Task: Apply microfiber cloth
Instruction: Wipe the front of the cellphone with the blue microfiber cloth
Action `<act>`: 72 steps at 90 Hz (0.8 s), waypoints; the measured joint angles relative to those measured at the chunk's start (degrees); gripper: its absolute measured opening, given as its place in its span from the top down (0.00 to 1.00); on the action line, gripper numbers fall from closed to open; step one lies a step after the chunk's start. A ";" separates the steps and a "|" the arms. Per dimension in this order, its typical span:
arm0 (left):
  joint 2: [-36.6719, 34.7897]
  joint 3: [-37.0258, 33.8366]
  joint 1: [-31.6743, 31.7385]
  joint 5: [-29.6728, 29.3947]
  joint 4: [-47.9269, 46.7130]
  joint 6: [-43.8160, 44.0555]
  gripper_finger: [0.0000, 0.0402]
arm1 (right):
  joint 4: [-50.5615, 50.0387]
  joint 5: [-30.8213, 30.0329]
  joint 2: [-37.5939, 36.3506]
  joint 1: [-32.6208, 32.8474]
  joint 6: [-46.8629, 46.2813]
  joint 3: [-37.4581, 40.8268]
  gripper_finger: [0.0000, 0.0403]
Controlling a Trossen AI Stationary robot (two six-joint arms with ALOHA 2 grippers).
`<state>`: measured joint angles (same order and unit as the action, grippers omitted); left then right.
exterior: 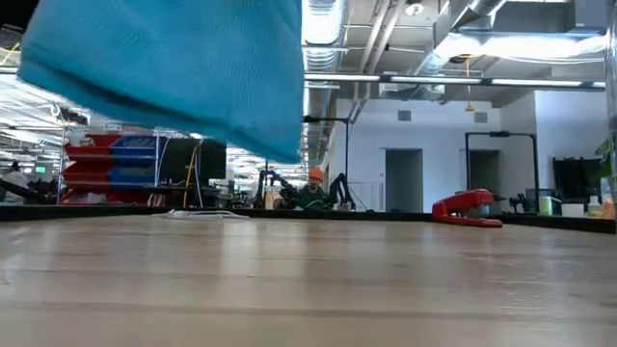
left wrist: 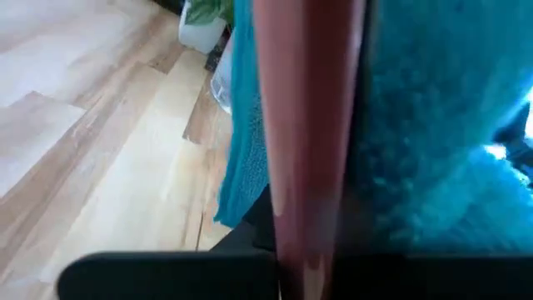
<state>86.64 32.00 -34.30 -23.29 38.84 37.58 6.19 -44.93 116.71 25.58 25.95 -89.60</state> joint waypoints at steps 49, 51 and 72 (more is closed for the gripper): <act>0.21 -0.05 -0.18 2.40 -2.19 -1.32 0.99 | -8.99 10.59 -0.43 -0.20 -13.65 -0.24 1.00; 0.21 -0.03 -0.18 2.26 -2.20 -1.34 0.99 | -9.32 10.57 -0.42 -0.20 -13.69 -0.24 1.00; -0.07 0.13 -0.05 0.37 -1.48 -1.50 0.99 | -2.89 -3.54 -0.52 0.68 -2.97 0.06 1.00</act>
<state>86.57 32.12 -34.35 -22.92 37.35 36.08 3.30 -48.47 116.18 26.26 22.98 -89.54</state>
